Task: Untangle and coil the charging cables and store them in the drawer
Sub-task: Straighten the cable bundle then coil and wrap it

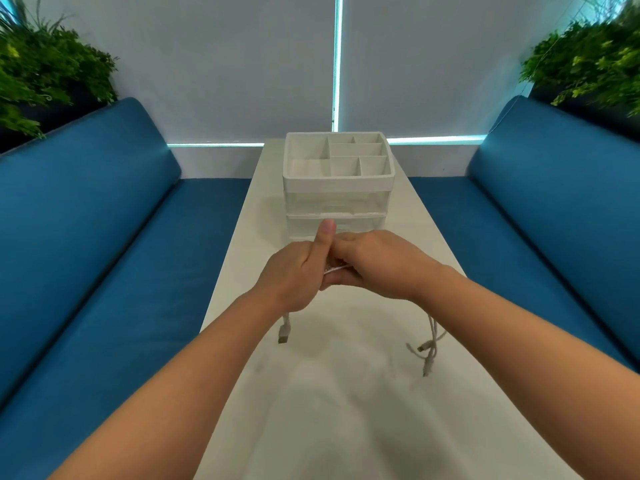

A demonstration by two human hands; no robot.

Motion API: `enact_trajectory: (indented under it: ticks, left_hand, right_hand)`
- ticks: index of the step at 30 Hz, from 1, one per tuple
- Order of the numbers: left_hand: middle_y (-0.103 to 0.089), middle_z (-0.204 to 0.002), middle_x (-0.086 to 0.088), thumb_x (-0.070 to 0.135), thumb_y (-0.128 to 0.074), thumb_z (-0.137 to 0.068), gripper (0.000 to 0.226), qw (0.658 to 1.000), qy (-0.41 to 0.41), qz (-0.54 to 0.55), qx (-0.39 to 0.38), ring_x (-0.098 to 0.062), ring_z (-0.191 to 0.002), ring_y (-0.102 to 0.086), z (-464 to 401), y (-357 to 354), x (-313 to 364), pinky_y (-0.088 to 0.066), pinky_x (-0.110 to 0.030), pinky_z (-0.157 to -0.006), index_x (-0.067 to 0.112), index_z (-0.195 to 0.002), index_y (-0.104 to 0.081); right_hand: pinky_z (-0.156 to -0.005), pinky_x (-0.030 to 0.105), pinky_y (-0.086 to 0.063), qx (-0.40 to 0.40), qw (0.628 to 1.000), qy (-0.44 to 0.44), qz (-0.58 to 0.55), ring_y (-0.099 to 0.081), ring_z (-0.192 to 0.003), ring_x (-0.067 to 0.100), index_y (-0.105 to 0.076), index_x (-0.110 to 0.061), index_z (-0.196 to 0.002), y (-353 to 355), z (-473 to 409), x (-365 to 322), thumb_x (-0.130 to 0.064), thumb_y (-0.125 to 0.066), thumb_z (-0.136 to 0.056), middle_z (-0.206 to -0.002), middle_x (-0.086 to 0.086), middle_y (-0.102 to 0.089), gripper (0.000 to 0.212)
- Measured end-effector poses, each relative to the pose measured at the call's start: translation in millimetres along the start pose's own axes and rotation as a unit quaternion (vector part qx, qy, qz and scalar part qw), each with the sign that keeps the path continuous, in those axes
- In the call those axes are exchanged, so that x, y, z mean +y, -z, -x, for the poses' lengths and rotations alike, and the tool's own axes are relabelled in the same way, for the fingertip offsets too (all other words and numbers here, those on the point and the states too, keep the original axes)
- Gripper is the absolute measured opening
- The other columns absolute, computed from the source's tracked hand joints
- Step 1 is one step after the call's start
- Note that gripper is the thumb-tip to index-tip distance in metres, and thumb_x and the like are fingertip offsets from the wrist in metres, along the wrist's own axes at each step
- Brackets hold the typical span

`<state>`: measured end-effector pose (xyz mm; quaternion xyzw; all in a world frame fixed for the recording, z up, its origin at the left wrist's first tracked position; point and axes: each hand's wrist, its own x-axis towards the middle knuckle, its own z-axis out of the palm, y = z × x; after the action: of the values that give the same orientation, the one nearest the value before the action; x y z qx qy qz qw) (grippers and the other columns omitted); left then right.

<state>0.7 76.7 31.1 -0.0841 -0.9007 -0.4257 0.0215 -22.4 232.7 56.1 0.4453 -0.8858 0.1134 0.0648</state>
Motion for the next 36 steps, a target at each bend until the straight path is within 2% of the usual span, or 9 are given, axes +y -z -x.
enact_trajectory:
  ticks: [6,11,15,20,22,27,30,33,36]
  left_hand:
    - [-0.042,-0.041,0.007,0.066,-0.034,-0.092,0.069,0.984,0.077,0.110,-0.121,-0.010,-0.039,-0.036,-0.5,15.6,3.7,-0.037,-0.023,-0.050,0.012,-0.060,-0.063]
    - [-0.026,-0.039,0.003,0.065,-0.050,-0.081,0.057,0.930,0.136,0.314,-0.131,-0.011,-0.037,-0.020,-0.6,20.7,-5.8,-0.026,-0.023,-0.042,0.013,-0.056,-0.054]
    - [-0.022,-0.036,0.004,0.063,-0.054,-0.080,0.056,0.884,0.180,0.419,-0.107,-0.008,-0.031,-0.019,-1.6,15.1,-13.4,-0.025,-0.019,-0.036,0.013,-0.055,-0.050]
    - [-0.026,-0.038,0.003,0.055,-0.055,-0.090,0.053,0.848,0.224,0.469,-0.101,-0.007,-0.031,-0.020,-1.9,9.6,-17.8,-0.025,-0.017,-0.034,0.014,-0.057,-0.057]
    - [-0.024,-0.041,0.003,0.053,-0.051,-0.094,0.053,0.855,0.232,0.453,-0.095,-0.008,-0.033,-0.019,-0.1,7.2,-15.9,-0.026,-0.018,-0.035,0.014,-0.058,-0.056]
    - [-0.035,-0.047,0.000,0.056,-0.037,-0.099,0.056,0.923,0.212,0.321,-0.028,-0.013,-0.039,-0.035,0.2,-2.7,-6.2,-0.037,-0.026,-0.049,0.013,-0.069,-0.056]
    - [-0.044,-0.053,0.001,0.055,-0.037,-0.099,0.051,0.947,0.153,0.281,0.032,-0.012,-0.042,-0.041,-2.4,-8.0,-5.0,-0.042,-0.029,-0.052,0.016,-0.076,-0.059]
    - [-0.048,-0.055,0.000,0.057,-0.037,-0.098,0.055,0.966,0.104,0.219,0.094,-0.014,-0.045,-0.046,-3.0,-11.7,-7.9,-0.043,-0.022,-0.048,0.016,-0.068,-0.058]
    - [-0.048,-0.063,0.000,0.059,-0.038,-0.095,0.055,0.972,0.063,0.211,0.077,-0.012,-0.053,-0.046,-2.4,-14.2,-10.3,-0.045,-0.022,-0.052,0.012,-0.077,-0.060]
  right_hand:
    - [-0.073,0.034,-0.049,-0.036,0.997,-0.069,0.015,-0.057,-0.080,0.013,-0.056,-0.024,-0.108,0.3,7.1,24.5,-0.065,-0.027,-0.089,-0.100,-0.009,-0.061,0.054]
    - [-0.069,0.019,-0.045,0.008,0.974,-0.088,-0.211,-0.056,-0.077,0.004,-0.053,-0.027,-0.097,-1.0,-0.8,19.5,-0.041,-0.047,-0.097,-0.085,-0.013,-0.059,0.015]
    - [-0.073,0.024,-0.051,-0.003,0.941,-0.112,-0.319,-0.058,-0.073,0.008,-0.064,-0.021,-0.101,-6.8,-6.3,13.9,-0.036,-0.046,-0.099,-0.090,-0.007,-0.065,0.024]
    - [-0.073,0.031,-0.051,-0.011,0.941,-0.129,-0.313,-0.061,-0.079,0.012,-0.065,-0.020,-0.107,-17.9,-7.1,11.2,-0.042,-0.055,-0.093,-0.093,-0.001,-0.068,0.027]
    - [-0.078,0.034,-0.050,0.002,0.940,-0.141,-0.310,-0.062,-0.083,0.015,-0.065,-0.020,-0.103,-22.9,-6.6,11.7,-0.041,-0.059,-0.092,-0.092,-0.001,-0.069,0.025]
    - [-0.071,0.034,-0.047,0.053,0.940,-0.166,-0.295,-0.057,-0.072,0.011,-0.062,-0.018,-0.096,-37.6,-3.3,13.9,-0.038,-0.055,-0.095,-0.081,-0.005,-0.064,0.021]
    - [-0.069,0.036,-0.047,0.078,0.938,-0.174,-0.288,-0.055,-0.070,0.010,-0.060,-0.024,-0.095,-40.4,-3.0,13.7,-0.041,-0.052,-0.096,-0.078,-0.008,-0.062,0.018]
    - [-0.071,0.040,-0.048,0.076,0.944,-0.177,-0.267,-0.058,-0.074,0.016,-0.060,-0.024,-0.099,-39.9,-3.1,14.1,-0.045,-0.048,-0.096,-0.081,-0.005,-0.064,0.025]
    - [-0.071,0.041,-0.048,0.087,0.941,-0.182,-0.272,-0.056,-0.071,0.014,-0.061,-0.021,-0.096,-37.9,0.0,18.6,-0.045,-0.047,-0.097,-0.079,-0.004,-0.063,0.028]
